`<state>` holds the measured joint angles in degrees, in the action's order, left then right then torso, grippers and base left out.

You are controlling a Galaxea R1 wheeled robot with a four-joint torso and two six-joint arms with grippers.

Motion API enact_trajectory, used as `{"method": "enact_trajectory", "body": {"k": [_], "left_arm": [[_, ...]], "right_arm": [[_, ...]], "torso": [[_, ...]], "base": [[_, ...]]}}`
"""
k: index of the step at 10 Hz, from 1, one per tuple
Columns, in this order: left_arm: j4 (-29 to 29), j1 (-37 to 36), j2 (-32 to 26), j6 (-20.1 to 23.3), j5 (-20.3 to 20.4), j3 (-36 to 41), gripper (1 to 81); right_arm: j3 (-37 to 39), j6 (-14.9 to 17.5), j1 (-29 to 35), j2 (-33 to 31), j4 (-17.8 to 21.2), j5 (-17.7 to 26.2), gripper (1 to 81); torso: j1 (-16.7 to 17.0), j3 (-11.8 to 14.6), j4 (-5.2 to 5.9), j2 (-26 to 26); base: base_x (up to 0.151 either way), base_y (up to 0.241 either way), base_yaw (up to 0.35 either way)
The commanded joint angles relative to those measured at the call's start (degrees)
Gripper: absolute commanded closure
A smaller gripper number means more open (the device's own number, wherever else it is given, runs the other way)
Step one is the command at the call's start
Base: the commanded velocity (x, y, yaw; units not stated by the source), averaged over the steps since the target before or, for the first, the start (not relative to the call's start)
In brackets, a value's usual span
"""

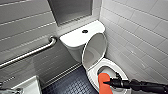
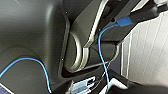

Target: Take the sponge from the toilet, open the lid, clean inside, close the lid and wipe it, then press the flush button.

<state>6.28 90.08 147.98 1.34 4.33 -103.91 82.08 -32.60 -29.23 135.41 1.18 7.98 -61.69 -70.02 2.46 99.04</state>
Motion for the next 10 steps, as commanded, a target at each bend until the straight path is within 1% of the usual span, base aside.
{"method": "enact_trajectory", "body": {"k": [1,2,3,4,5,6,7,8,9,10], "left_arm": [[0.40,2.34,-0.84,0.15,-5.21,1.61,1.0],[0.40,2.34,-0.84,0.15,-5.21,1.61,1.0],[0.40,2.34,-0.93,0.15,-5.21,1.52,1.0],[0.31,2.34,-0.93,0.15,-5.21,1.52,1.0],[0.31,2.34,-0.93,0.15,-5.21,1.34,1.0],[0.31,2.34,-0.84,0.15,-5.21,1.34,1.0],[0.31,2.34,-0.84,0.15,-5.21,1.34,1.0],[0.31,2.34,-0.84,0.15,-5.21,1.25,1.0],[0.31,2.34,-0.84,0.15,-5.21,0.99,1.0],[0.23,2.34,-0.75,0.15,-5.21,0.73,1.0]], "right_arm": [[0.96,-1.50,8.43,0.40,-0.22,3.88,81.1],[2.71,-2.03,9.92,2.24,-0.22,4.58,81.1],[4.90,-2.65,11.24,4.35,-0.22,5.28,81.1],[7.11,-2.82,12.30,6.20,-0.13,5.73,81.1],[8.87,-3.25,13.27,7.70,-0.13,5.73,81.1],[9.92,-4.22,14.32,8.49,-0.21,4.85,81.1],[10.98,-5.54,15.64,9.28,-0.22,3.97,81.1],[11.95,-7.21,16.61,9.64,-0.13,2.31,81.1],[12.48,-9.22,16.61,9.64,-0.13,-0.75,81.1],[13.00,-12.12,15.66,9.64,-0.13,-4.80,81.1]], "torso": [[0.02,0.00,3.13,0.00],[0.00,0.00,3.69,0.00],[0.00,-2.81,2.42,0.00],[0.02,-3.82,3.04,0.00],[0.00,-1.53,3.19,0.00],[0.00,-2.62,3.21,-0.02],[-0.02,-2.97,3.23,-0.05],[-0.02,-3.21,3.23,-0.05],[-0.02,-3.17,3.23,-0.05],[-0.02,-3.19,3.23,-0.06]], "base": [[0.000,0.000,0.000],[0.000,0.000,0.000],[0.000,0.000,0.000],[0.000,0.000,0.000],[0.000,0.000,0.000],[0.000,0.000,0.000],[0.000,0.000,0.000],[0.000,0.000,0.000],[0.000,0.000,0.000],[0.000,0.000,0.000]]}}
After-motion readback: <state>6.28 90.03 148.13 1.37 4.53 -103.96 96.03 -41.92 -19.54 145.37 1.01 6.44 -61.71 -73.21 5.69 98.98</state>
